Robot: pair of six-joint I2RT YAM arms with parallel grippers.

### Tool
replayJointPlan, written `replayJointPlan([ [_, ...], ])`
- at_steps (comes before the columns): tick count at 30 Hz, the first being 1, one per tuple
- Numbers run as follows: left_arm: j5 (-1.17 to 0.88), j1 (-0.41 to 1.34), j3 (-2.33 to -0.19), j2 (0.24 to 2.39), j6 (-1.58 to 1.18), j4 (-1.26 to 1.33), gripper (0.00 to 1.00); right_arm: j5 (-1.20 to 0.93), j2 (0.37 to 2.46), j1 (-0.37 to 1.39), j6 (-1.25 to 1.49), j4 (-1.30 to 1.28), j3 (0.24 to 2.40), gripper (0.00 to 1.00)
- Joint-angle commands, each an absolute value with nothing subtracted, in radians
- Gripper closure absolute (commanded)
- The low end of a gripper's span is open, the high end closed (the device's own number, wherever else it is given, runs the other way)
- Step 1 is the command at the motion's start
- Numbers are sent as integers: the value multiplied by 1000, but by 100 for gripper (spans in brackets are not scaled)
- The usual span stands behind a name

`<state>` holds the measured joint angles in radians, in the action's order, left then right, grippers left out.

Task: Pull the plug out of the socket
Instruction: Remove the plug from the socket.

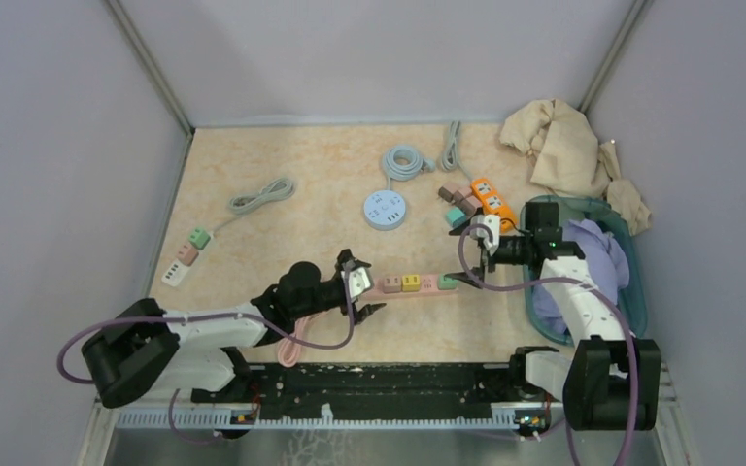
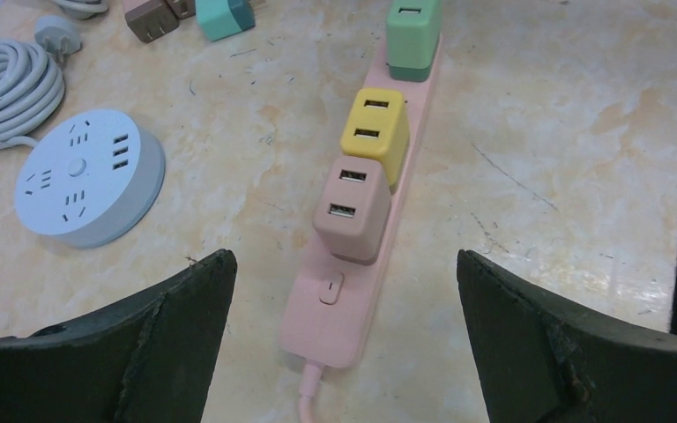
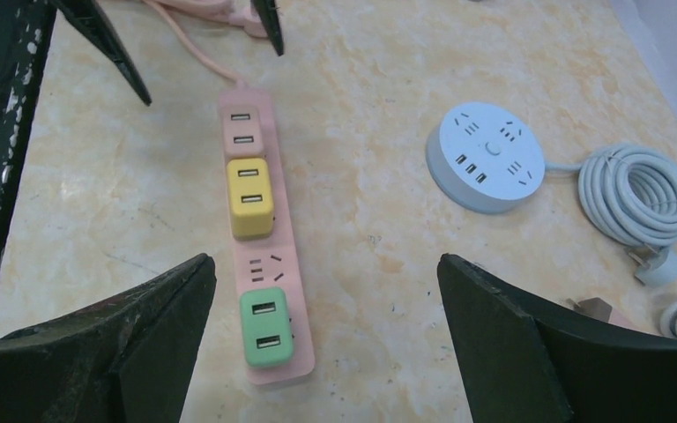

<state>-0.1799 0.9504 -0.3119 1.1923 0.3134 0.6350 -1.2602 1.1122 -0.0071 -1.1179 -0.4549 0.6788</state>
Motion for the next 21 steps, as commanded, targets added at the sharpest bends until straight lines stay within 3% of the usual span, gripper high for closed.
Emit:
replayJointPlan([
  [1,-312,907,-386,1302,350,790,0,-1228,1142,42,-1323,-566,732,4],
  [11,-418,874,-469,1512,320,913,0,-1168,1201,104,-1376,-632,755,1],
  [17,-469,868,-541,1621,293,913,17,-1112,1228,125,-1412,-668,765,2],
  [21,-498,867,-564,1663,280,922,20,-1069,1244,139,-1419,-671,768,4],
])
